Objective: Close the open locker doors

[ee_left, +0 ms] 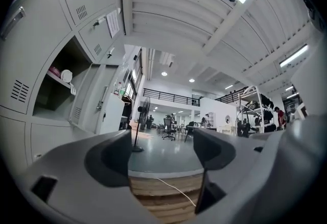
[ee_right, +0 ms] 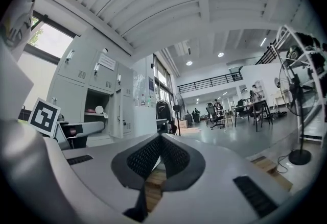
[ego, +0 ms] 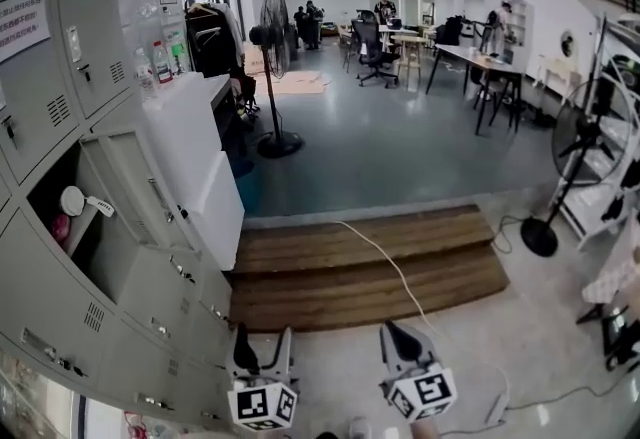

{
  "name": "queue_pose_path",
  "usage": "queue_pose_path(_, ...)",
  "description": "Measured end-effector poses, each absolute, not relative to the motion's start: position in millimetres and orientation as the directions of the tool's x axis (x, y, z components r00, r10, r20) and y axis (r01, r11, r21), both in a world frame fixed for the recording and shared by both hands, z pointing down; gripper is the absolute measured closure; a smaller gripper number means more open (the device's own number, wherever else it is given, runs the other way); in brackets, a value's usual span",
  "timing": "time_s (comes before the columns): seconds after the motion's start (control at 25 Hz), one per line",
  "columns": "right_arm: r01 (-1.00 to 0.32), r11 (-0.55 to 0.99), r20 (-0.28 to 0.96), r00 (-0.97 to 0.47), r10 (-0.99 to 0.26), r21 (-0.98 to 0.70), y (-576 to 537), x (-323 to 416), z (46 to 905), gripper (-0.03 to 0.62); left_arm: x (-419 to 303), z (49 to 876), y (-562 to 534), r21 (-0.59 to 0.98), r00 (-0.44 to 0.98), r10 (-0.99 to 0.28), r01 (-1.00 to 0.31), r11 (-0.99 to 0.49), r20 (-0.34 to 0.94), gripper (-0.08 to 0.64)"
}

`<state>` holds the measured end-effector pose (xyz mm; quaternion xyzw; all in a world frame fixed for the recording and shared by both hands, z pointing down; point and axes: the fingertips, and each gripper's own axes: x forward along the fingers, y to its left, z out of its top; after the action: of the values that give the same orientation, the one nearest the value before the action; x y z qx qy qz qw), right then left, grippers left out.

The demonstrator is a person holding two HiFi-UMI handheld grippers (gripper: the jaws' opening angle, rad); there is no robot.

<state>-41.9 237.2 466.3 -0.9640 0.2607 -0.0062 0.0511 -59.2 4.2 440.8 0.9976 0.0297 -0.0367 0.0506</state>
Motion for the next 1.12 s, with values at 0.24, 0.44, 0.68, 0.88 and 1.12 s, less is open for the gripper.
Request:
queue_pose_path(0.24,-0.545,-0.818,-0.006,0.833,-0.554,-0.187,251,-4,480,0.586,-34,440,29,0.049,0.998,0.029,0.032,-0.998,-0.061,0.206)
queue_pose_path(0.44,-0.65,-0.73,-0.042,0.752,-0.657,-0.212,213,18,474,0.586,-1,425,9,0.019,0.996,-0.048,-0.047,-0.999,-0.074,0.207)
queue_pose_path(0.68,-0.713,-0.695,-0.129,0.7,-0.702,-0.092,178,70,455,0.586,56,424,-22,-0.024,0.985,-0.118,-0.122,-0.992,-0.128,0.206)
queue_pose_path(0.88,-0.783,-0.622,-0.144,0.616,-0.774,-0.003,132,144,435,0.586,104,422,-76,-0.012,0.958,-0.249,-0.253,-0.967,-0.143,0.207)
queue_pose_path(1.12,-0.878,-0.476,-0.133,0.466,-0.875,0.055,39,245,412,0.586,142,400,-150,0.053,0.887,-0.425,-0.423,-0.905,-0.179,0.206)
